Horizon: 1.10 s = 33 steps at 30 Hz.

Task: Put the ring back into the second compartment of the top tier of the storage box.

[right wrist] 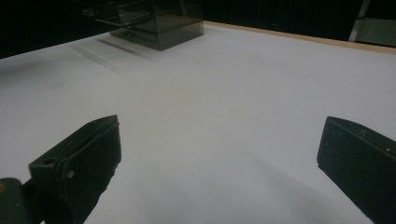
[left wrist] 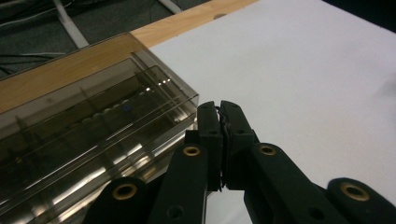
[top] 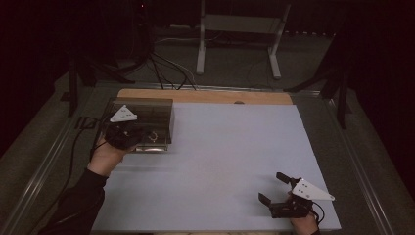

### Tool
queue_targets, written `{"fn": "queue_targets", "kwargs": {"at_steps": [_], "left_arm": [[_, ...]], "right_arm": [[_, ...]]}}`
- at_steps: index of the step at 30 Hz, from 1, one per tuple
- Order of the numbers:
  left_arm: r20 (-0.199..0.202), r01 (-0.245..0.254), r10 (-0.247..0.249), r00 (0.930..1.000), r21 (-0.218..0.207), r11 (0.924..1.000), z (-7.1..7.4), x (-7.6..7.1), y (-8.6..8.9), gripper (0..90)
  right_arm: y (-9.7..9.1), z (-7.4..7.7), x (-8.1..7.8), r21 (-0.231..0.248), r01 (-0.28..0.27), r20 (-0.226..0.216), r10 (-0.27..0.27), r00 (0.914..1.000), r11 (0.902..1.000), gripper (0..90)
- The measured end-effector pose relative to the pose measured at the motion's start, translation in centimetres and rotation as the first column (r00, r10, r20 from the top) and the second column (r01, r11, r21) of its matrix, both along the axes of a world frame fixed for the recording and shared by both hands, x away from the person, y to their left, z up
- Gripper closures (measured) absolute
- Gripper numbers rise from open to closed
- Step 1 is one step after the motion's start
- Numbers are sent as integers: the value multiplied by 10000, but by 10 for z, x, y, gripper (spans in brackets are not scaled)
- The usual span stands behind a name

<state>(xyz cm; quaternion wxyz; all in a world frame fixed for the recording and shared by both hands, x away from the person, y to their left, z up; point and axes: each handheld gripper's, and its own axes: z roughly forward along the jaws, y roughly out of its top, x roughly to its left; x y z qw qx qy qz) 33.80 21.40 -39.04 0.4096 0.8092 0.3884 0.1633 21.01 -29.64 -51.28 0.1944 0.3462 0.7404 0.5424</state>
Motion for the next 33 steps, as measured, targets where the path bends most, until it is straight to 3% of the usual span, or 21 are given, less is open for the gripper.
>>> {"fn": "queue_targets", "kwargs": {"at_steps": [19,33], "left_arm": [[2,-960,960,9954,-355,9948,5,0,45,898],[-123,-1403,1398,9901,-557,9885,2,5,60,898]], "right_arm": [[1,-1,0,-72,-3,-17,3,10000,10000,0],[0,0,0,-53,10,-11,-11,10000,10000,0]]}}
